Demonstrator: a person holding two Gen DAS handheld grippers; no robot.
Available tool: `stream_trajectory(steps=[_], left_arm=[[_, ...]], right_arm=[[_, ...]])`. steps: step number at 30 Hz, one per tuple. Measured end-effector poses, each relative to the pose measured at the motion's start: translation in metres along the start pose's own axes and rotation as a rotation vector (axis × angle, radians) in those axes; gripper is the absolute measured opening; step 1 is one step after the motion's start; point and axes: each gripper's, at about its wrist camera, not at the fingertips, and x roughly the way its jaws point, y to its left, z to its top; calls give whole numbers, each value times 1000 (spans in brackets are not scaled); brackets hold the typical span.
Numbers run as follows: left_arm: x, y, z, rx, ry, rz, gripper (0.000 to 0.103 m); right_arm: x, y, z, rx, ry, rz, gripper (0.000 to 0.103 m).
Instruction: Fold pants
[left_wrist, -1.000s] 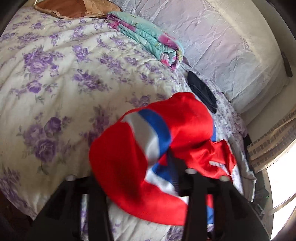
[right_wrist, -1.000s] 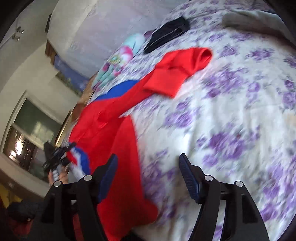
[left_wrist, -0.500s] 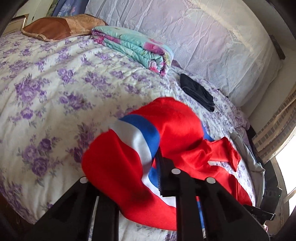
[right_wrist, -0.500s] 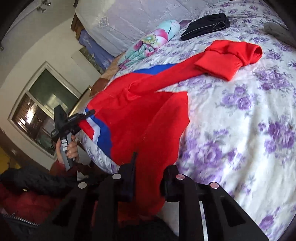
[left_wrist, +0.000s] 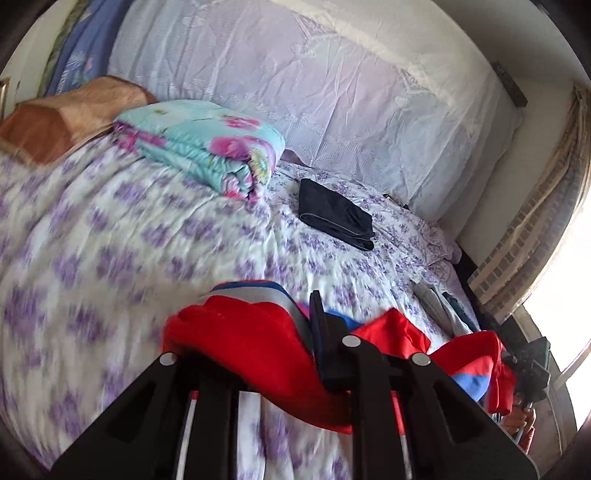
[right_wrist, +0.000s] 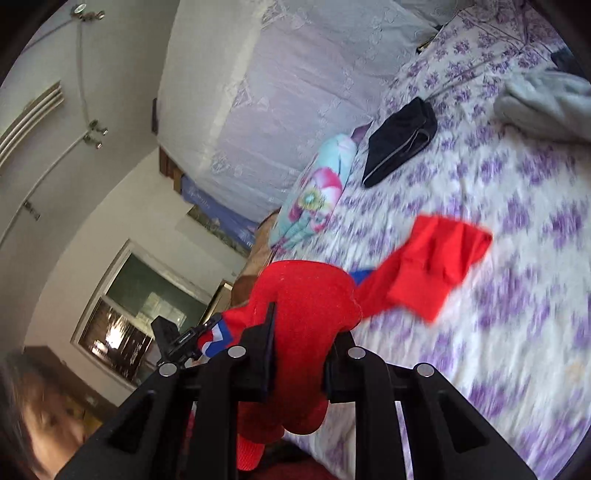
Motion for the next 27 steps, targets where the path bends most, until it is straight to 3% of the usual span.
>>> stream_trajectory(steps=[2,3,4,5,6,7,8,10,11,14,17,22,25,27], left_arm=[[36,-10,37,4,27,17,17],[65,-12,62,0,44,34,23],[98,-11,85,-15,77,52,32],[121,-9,97,-41,102,77,54],[150,3,106,-104,133,150,61],[161,12,105,-150,153,187,62],[168,22,100,-199,172,212,64],[165,38,79,-220,190,125,76],[158,44,67,-208,191,87,86],[134,65,33,-230,205,94,88],[109,79,-5,-284,234,-1,88],[106,67,-46,-262,265,2,88],[129,61,-49,-285,285,-18,88],[144,52,-43,-278,257,-1,87]], right_arm=[[25,-15,45,70,-29,-5,20],[41,-32,74,142,-52,-8,25],[57,-52,104,216,-77,-35,46],[72,-69,123,266,-89,-75,65],[84,-90,145,317,-90,-181,86],[88,-106,153,363,-93,-269,86],[89,-115,152,385,-101,-277,86],[88,-121,138,319,-68,-229,86],[85,-119,129,269,-56,-255,86],[74,-112,90,75,-49,-442,86],[71,-119,53,-38,-11,-543,86],[72,-122,15,-82,51,-521,86],[74,-116,6,-93,69,-482,86],[76,-116,1,-80,68,-468,86]])
